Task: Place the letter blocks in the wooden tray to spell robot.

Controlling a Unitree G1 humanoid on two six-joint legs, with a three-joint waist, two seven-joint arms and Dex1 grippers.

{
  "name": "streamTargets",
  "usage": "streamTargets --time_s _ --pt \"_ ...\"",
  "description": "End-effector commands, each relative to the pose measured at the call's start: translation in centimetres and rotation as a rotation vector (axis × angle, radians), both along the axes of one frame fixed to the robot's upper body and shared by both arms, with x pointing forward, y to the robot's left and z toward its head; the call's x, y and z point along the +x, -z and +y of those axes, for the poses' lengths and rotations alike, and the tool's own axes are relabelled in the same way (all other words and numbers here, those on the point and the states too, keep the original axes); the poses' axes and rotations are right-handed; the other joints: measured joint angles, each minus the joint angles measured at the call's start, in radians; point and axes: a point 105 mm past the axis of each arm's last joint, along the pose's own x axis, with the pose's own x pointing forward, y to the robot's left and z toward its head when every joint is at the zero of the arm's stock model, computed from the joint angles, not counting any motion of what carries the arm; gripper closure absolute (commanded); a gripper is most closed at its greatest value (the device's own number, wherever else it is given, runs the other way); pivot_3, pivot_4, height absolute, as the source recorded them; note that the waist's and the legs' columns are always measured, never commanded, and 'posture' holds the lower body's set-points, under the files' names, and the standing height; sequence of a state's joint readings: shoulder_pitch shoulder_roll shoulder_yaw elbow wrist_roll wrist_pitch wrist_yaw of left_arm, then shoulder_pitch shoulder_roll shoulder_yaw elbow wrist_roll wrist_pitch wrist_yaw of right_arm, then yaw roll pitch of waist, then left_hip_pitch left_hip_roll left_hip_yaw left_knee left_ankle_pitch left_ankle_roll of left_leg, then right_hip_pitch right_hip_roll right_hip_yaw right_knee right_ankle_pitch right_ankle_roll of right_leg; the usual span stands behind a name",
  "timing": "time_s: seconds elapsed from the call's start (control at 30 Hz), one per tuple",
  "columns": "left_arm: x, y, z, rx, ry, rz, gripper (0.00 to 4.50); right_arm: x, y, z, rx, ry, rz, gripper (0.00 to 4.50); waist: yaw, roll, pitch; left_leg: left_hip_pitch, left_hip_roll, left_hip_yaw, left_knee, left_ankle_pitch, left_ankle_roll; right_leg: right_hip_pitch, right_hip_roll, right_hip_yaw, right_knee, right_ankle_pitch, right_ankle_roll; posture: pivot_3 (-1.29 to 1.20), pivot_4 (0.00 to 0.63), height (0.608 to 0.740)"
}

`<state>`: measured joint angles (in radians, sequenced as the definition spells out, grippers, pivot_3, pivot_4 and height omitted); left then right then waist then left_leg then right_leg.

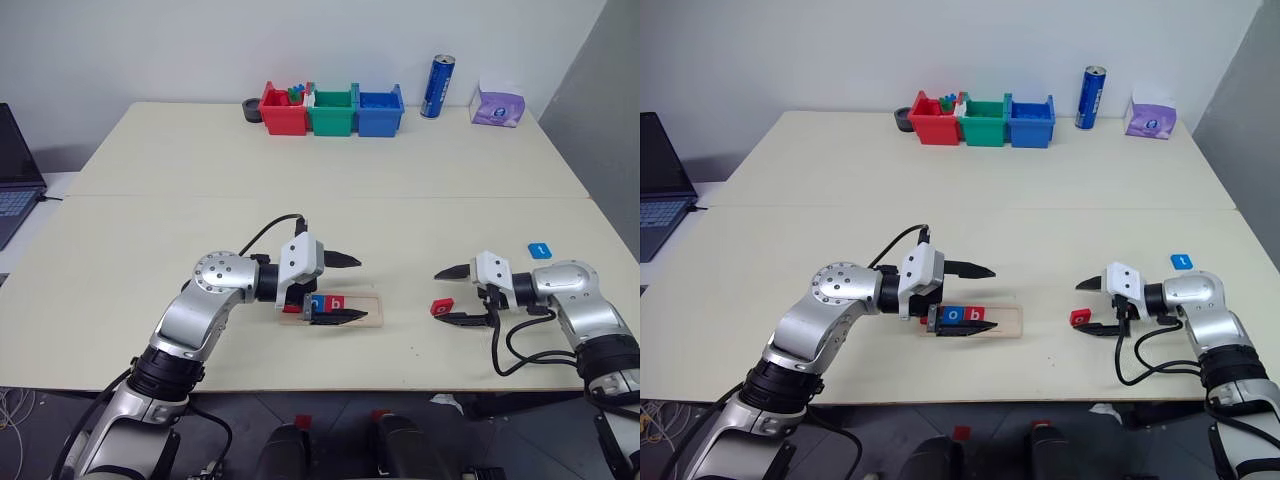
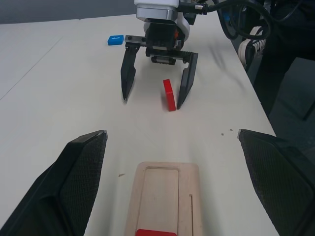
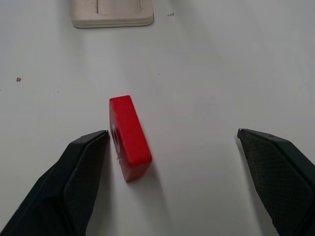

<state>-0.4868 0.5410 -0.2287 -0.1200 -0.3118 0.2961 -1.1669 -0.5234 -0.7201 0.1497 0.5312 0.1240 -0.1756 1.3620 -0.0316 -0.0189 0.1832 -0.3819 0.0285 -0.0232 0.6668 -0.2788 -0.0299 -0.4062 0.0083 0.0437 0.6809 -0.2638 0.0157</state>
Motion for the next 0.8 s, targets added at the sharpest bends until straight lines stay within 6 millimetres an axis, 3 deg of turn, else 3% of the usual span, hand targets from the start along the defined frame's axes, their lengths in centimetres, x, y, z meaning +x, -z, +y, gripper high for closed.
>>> streamTargets --time_s 0.03,0.8 --pt "-0.2 -1.7 -0.1 -0.028 0.012 -0.063 0.00 0.1 -0.7 0.4 0.012 -0.011 -0.017 0.04 0.000 0.000 0.000 0.000 0.000 0.000 0.000 0.000 0.000 0.000 0.000 0.000 0.000 0.000 0.000 0.00 0.150 0.740" --pt "0.1 -1.8 -0.6 -0.033 0.027 -0.062 0.00 1.2 -4.3 -0.1 0.132 0.124 0.012 0.04 0.001 0.000 0.000 0.000 0.000 0.000 0.000 0.000 0.000 0.000 0.000 0.000 0.000 0.000 0.000 0.00 0.150 0.740"
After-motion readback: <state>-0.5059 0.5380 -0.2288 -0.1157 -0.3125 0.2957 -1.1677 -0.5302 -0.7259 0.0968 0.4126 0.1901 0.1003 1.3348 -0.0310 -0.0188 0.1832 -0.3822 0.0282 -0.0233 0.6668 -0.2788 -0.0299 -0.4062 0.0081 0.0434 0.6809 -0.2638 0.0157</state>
